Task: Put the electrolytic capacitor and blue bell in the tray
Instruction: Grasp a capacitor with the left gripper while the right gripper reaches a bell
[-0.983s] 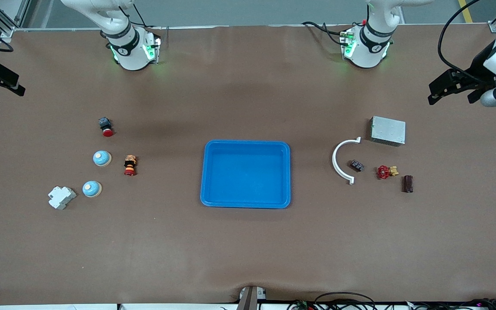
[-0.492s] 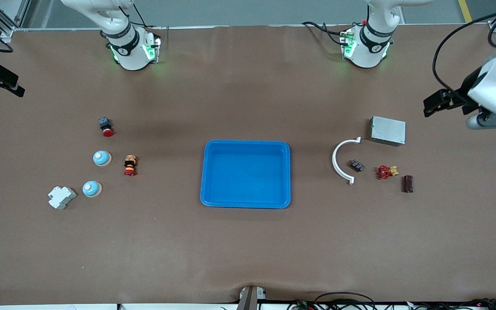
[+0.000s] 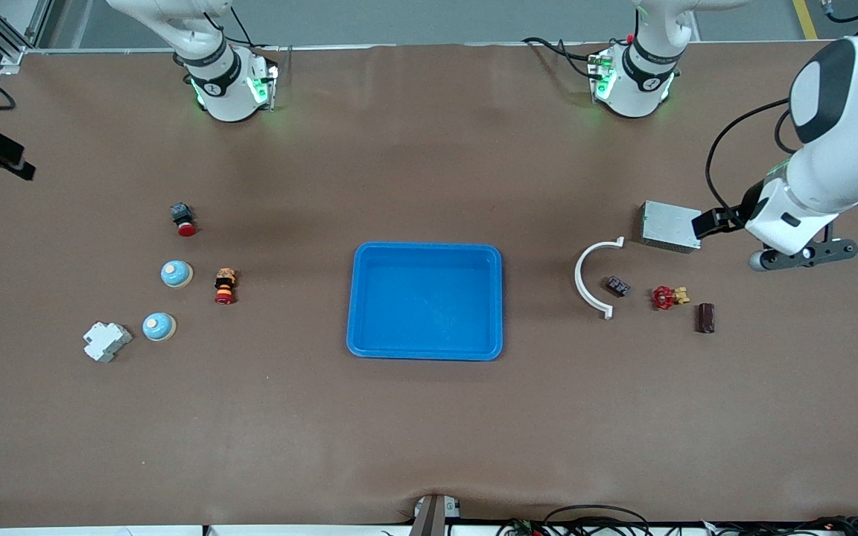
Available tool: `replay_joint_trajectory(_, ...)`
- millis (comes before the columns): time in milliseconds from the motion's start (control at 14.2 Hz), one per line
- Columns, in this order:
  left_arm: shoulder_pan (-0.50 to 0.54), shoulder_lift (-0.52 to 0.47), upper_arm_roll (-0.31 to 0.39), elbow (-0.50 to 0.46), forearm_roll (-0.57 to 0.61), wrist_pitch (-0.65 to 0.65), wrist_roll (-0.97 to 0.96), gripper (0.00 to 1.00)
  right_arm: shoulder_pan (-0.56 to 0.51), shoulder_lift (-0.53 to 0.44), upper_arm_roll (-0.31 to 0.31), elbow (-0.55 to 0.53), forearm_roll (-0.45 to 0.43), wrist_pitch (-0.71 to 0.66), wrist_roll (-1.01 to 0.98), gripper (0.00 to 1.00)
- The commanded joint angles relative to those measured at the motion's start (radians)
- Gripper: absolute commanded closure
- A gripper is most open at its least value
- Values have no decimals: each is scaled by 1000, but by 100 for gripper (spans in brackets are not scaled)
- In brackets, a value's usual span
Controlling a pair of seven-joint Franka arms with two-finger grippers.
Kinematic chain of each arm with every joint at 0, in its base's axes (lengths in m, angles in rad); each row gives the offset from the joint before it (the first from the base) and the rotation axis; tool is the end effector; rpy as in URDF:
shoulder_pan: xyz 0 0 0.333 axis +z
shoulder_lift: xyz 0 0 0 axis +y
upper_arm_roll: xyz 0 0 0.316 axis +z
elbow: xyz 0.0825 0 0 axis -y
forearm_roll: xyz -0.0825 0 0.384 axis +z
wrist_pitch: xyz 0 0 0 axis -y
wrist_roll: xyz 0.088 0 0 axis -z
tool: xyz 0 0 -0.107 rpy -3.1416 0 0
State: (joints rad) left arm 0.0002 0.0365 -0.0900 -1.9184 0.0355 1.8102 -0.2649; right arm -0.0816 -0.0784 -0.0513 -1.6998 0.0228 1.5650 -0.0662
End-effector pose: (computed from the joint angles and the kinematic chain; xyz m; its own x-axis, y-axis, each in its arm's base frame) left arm 0.5506 -0.0462 0.4599 0.9773 0.1662 -0.1314 0.1586 -0.9851 -0.0663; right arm 0.5226 -0.0684 0.6057 0.9963 -0.0660 -0.0546 -0.0677 -0.9972 -0.0305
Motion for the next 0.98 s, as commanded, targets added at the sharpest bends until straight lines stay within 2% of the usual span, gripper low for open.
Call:
replay_joint_trajectory(0, 14, -46, -13, -158, -8, 127, -127, 0, -12, -15, 7, -182, 5, 149, -7, 0)
replay_joint_trajectory(211, 9, -27, -43, -273, -11, 318, -364, 0, -33, -14, 5, -357, 12, 359, -15, 0)
replay_joint_trajectory(492, -14, 58, -59, -323, -9, 475, -590, 3, -41, 15, 5, -541, 12, 637, -23, 0)
replay_joint_trajectory(772, -20, 143, -66, -369, -9, 645, -720, 4, -40, 121, 5, -619, 14, 826, -41, 0)
replay_joint_trajectory(913, -22, 198, -66, -376, -9, 733, -792, 9, -40, 182, 5, -623, 14, 906, -40, 0)
